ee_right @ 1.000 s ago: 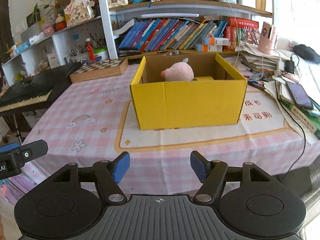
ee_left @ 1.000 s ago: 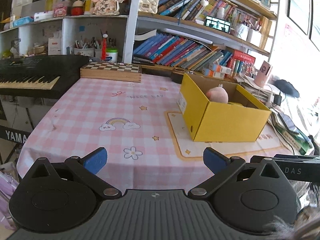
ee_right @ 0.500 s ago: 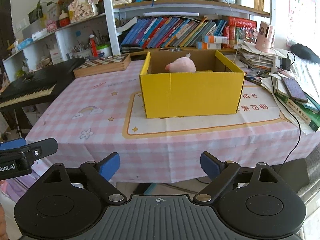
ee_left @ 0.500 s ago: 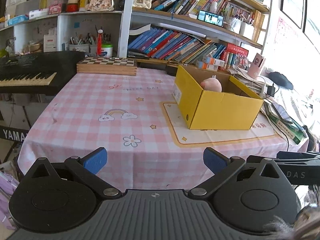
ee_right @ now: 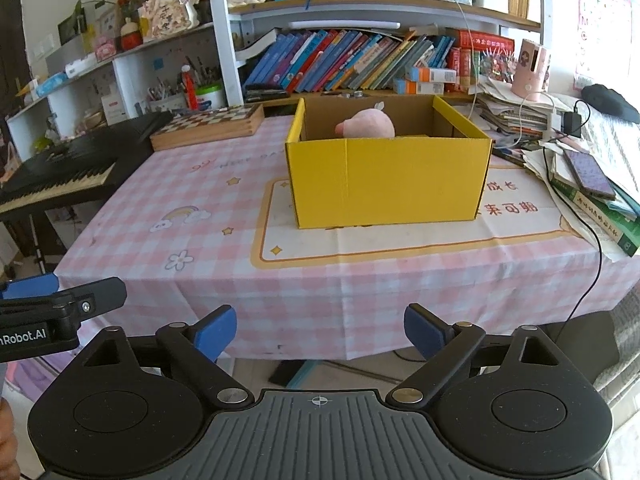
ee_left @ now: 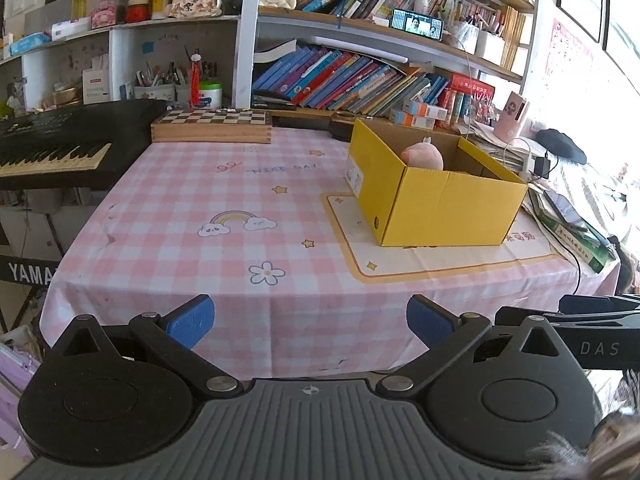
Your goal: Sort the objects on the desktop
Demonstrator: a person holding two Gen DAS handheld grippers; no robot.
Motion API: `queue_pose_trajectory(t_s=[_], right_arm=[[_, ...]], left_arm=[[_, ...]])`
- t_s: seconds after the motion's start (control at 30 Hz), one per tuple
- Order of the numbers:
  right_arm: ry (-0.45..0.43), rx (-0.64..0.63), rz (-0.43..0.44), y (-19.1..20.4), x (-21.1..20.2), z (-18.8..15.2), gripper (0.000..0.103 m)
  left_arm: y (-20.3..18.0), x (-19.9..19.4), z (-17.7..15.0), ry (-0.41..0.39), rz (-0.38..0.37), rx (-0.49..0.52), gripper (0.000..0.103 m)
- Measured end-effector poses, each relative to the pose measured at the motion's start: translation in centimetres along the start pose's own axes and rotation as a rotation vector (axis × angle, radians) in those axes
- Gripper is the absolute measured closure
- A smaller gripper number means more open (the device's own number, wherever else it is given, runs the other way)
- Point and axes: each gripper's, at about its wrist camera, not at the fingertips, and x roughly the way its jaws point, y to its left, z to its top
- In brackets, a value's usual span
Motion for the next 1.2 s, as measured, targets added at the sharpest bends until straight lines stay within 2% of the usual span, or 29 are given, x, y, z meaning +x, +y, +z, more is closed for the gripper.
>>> queue_pose_trajectory(t_s=[1.2], right_arm=[[0.024,0.008,-0.014,0.45,0.47,-0.34,0.01]], left_arm=[[0.47,0.96,-0.05,0.032,0.011,0.009,0.0]])
